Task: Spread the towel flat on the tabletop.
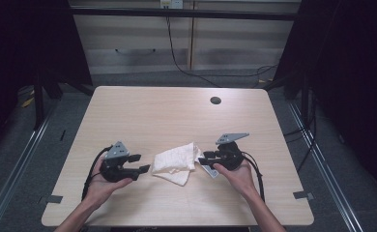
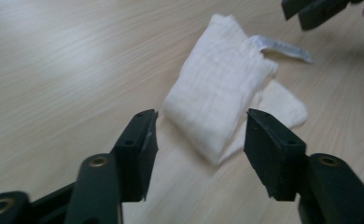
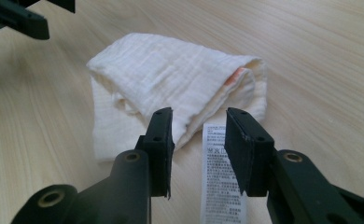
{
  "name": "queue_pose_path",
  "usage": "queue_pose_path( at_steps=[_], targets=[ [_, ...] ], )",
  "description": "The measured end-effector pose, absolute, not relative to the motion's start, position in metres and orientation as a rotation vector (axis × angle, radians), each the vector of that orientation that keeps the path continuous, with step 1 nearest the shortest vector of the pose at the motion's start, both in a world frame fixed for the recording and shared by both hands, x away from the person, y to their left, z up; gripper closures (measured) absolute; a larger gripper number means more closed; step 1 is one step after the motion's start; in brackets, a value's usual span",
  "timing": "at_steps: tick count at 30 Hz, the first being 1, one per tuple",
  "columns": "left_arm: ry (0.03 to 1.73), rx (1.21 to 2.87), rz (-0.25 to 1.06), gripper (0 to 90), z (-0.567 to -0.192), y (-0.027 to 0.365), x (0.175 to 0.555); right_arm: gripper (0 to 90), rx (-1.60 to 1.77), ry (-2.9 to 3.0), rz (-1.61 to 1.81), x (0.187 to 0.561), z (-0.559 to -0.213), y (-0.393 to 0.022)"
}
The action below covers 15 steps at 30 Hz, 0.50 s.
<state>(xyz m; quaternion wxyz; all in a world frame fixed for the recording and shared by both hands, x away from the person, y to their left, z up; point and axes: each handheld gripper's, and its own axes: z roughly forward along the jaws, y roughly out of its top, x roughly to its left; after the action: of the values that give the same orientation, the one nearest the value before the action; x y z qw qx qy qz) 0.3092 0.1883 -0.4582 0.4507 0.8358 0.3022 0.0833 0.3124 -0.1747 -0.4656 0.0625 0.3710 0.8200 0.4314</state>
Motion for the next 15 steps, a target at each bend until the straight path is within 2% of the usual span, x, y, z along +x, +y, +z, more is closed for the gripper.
queue_pose_path(
  at_steps=[3,7,10,15],
  targets=[
    [0.742,2.06,0.175,53.0,-0.459,0.177,0.317,62.5,1.136,2.453,1.326,0.308,-0.469,-0.177],
    [0.734,2.043,0.149,58.4,-0.469,0.17,0.317,60.8,1.153,2.447,1.333,0.306,-0.472,-0.183],
    [0.725,2.075,0.171,57.3,-0.475,0.168,0.317,60.7,1.162,2.438,1.344,0.304,-0.473,-0.186],
    [0.713,2.112,0.168,49.3,-0.486,0.163,0.318,61.5,1.164,2.448,1.346,0.301,-0.477,-0.185]
  ],
)
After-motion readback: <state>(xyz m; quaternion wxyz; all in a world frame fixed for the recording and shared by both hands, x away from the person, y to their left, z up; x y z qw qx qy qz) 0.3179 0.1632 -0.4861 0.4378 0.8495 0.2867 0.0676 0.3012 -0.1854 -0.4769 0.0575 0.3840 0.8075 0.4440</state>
